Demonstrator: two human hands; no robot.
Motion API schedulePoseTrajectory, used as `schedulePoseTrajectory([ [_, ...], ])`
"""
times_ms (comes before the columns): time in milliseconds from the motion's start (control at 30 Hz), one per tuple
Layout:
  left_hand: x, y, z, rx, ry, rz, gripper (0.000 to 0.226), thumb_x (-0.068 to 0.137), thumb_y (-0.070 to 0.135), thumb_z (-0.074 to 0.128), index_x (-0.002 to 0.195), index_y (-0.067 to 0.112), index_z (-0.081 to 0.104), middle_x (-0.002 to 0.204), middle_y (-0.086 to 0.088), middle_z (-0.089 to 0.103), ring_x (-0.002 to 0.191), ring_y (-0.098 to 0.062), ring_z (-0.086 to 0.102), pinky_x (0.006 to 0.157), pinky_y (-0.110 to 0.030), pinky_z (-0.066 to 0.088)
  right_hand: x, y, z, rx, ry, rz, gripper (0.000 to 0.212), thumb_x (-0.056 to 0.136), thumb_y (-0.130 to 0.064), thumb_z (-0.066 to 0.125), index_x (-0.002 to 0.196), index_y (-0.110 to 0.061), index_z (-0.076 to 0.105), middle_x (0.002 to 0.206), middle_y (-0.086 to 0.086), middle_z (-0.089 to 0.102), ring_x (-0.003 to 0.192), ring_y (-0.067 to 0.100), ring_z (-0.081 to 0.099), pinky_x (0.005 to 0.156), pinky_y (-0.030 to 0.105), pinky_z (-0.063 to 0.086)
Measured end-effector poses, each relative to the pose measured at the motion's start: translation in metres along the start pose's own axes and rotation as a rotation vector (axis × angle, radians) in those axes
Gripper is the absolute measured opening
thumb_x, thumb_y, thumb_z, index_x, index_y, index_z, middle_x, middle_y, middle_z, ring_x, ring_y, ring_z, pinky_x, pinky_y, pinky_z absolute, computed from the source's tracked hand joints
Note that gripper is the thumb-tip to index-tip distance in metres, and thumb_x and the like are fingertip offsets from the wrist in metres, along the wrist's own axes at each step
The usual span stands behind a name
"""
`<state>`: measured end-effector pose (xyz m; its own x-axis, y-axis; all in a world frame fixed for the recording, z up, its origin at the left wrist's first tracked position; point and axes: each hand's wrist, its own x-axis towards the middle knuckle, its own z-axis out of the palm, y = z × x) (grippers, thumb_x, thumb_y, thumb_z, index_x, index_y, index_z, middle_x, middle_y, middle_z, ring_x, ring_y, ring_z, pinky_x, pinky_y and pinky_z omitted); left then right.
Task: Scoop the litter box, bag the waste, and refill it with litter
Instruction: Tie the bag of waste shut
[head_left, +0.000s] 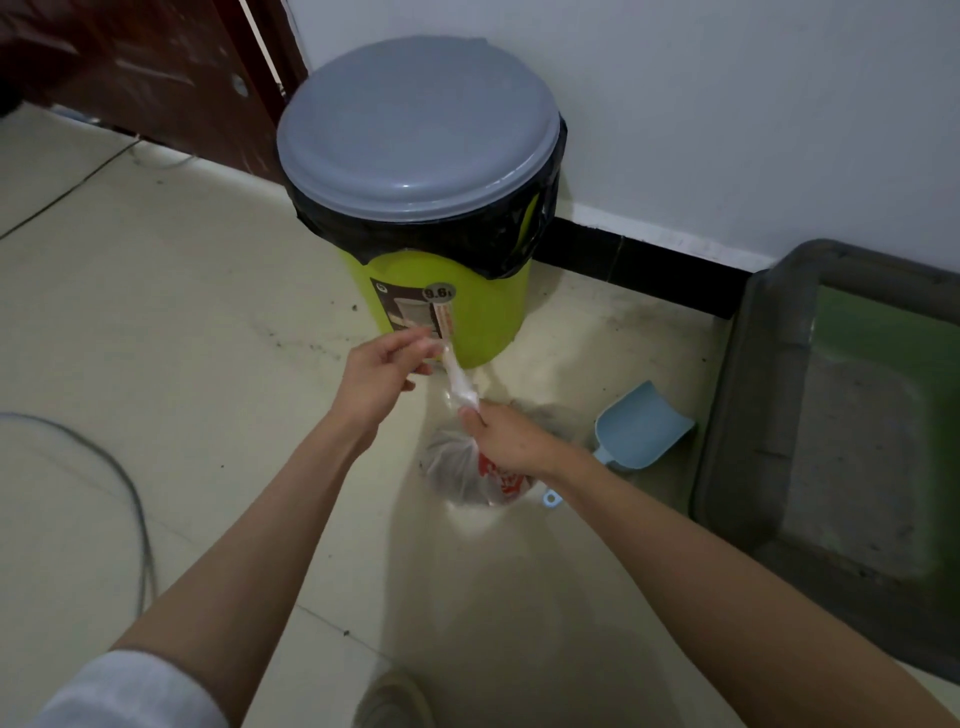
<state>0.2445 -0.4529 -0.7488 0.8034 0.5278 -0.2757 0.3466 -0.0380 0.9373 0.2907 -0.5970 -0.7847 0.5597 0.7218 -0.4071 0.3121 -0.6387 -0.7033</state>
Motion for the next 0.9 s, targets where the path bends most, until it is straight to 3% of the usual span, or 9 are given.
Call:
schedulePoseTrajectory([
  [133,-0.006,-0.027,-0.002,0.068,-0.087,-0.02,0.021,0.089,0.003,0.055,0.097,0.021,0.062,0.085,0.011,0.068,0.078,-0.002,0.061,0.068,-0.019,0.045,0.002,0.003,0.001,0.044,0.015,-0.003,0.038,0.102,-0.031,0.03,0.067,-0.021,0.042,0.065,-0.003,0.047,0.077,0.017,0.047,0.063,0.028,0.033],
  [233,-0.007,-0.033,0.002,0.184,-0.198,0.027,0.028,0.088,-0.004,0.054,0.106,0.014,0.065,0.088,0.011,0.068,0.068,0.012,0.057,0.06,-0.006,0.042,0.001,0.003,-0.001,0.142,-0.001,0.027,0.041,0.102,-0.035,0.027,0.1,-0.012,0.061,0.102,0.008,0.063,0.097,0.02,0.054,0.084,0.029,0.041],
  [300,-0.007,-0.032,0.004,0.253,-0.255,0.072,0.027,0.086,-0.002,0.058,0.107,0.013,0.066,0.092,0.001,0.068,0.068,0.009,0.057,0.062,-0.005,0.041,0.002,0.003,-0.004,0.237,-0.013,0.094,0.048,0.101,-0.039,0.024,0.123,-0.012,0.057,0.125,0.01,0.058,0.115,0.02,0.052,0.098,0.031,0.037],
  [367,-0.005,-0.03,0.004,0.33,-0.284,0.113,0.026,0.084,0.002,0.063,0.099,0.024,0.067,0.092,-0.001,0.066,0.072,-0.002,0.057,0.07,-0.011,0.043,0.005,0.009,-0.004,0.338,-0.008,0.124,0.045,0.1,-0.04,0.024,0.105,-0.019,0.064,0.103,-0.002,0.068,0.099,0.008,0.06,0.094,0.033,0.04],
  [400,-0.004,-0.03,0.004,0.378,-0.293,0.129,0.026,0.084,0.005,0.065,0.095,0.029,0.066,0.091,0.001,0.065,0.073,-0.007,0.056,0.073,-0.015,0.044,0.007,0.012,-0.003,0.379,0.009,0.124,0.042,0.1,-0.037,0.024,0.082,-0.026,0.06,0.075,-0.015,0.066,0.075,-0.004,0.058,0.082,0.028,0.04],
  [467,-0.003,-0.031,0.003,0.467,-0.312,0.168,0.024,0.082,0.009,0.068,0.088,0.032,0.065,0.088,0.004,0.063,0.074,-0.011,0.056,0.075,-0.021,0.045,0.008,0.011,-0.002,0.444,0.038,0.15,0.044,0.1,-0.031,0.024,0.059,-0.032,0.04,0.04,-0.017,0.047,0.048,-0.004,0.044,0.064,0.022,0.031],
  [633,-0.006,-0.04,0.006,0.553,-0.301,0.242,0.003,0.083,0.014,0.067,0.082,0.017,0.067,0.088,0.0,0.061,0.074,-0.009,0.056,0.07,-0.011,0.041,0.008,0.007,-0.002,0.48,0.041,0.177,0.04,0.097,-0.029,0.027,0.061,-0.023,0.042,0.06,-0.005,0.041,0.058,0.01,0.035,0.071,0.035,0.029],
  [800,-0.014,-0.042,0.004,0.492,-0.304,0.153,0.009,0.091,0.016,0.056,0.083,0.013,0.059,0.079,0.006,0.06,0.072,-0.006,0.055,0.068,-0.016,0.041,0.007,0.011,-0.012,0.298,0.171,0.13,0.04,0.093,-0.025,0.04,0.058,-0.019,0.058,0.055,-0.008,0.052,0.056,0.01,0.047,0.06,0.024,0.037],
  [900,-0.022,-0.031,-0.004,0.283,-0.364,0.08,0.014,0.094,0.014,0.05,0.084,0.008,0.058,0.081,-0.002,0.06,0.063,-0.002,0.05,0.065,-0.015,0.041,0.009,0.016,-0.02,0.208,0.209,0.135,0.042,0.088,-0.025,0.046,0.048,-0.024,0.06,0.06,-0.004,0.064,0.072,0.019,0.062,0.077,0.032,0.047],
])
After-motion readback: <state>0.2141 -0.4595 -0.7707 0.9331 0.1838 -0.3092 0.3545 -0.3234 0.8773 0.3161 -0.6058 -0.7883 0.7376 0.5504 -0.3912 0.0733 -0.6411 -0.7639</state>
